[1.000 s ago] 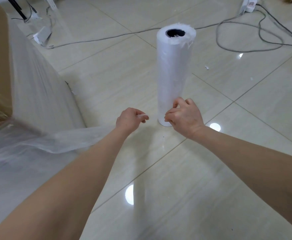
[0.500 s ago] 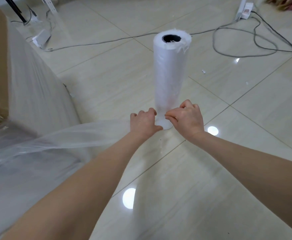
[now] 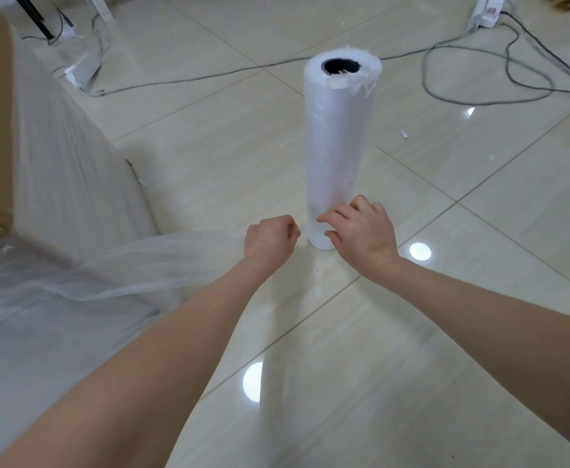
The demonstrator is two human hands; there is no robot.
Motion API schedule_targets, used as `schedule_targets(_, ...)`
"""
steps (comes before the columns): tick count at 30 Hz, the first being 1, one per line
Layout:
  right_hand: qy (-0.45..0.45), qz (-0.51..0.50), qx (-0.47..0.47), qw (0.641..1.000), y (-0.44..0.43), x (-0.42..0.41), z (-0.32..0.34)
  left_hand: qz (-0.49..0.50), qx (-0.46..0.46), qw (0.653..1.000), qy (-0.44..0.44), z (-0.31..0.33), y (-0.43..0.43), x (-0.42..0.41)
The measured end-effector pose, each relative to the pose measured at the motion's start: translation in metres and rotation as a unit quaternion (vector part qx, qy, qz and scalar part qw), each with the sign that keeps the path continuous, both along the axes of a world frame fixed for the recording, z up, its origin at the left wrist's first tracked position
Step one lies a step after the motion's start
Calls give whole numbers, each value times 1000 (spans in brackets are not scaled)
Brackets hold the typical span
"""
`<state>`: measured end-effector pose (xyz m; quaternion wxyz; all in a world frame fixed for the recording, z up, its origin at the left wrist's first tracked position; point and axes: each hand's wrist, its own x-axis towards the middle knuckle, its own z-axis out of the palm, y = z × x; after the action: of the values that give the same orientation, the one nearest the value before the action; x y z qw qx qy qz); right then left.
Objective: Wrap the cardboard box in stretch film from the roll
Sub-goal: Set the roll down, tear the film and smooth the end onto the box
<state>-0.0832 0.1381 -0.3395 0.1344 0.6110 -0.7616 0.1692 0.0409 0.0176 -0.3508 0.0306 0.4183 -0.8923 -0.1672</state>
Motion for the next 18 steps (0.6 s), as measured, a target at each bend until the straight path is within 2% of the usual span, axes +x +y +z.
schedule_targets(3, 35, 51, 40, 997, -6, 6, -2, -20, -18, 1000, -3, 0, 0, -3)
schedule_targets(6, 6, 8, 166, 986, -18, 14, -10, -56, -35, 998, 0, 0, 0, -4)
schedule_targets(7, 0, -8, 179, 984, -21, 15, -12, -61, -31, 998, 8, 0, 0, -4)
schedule_targets(13, -19, -39, 175, 984, -26, 9, -15, -64, 13, 996, 63, 0, -4, 5)
schedule_targets(18, -24, -17, 179, 983, -23, 5, -19, -4, 55, 994, 93, -5, -11, 19)
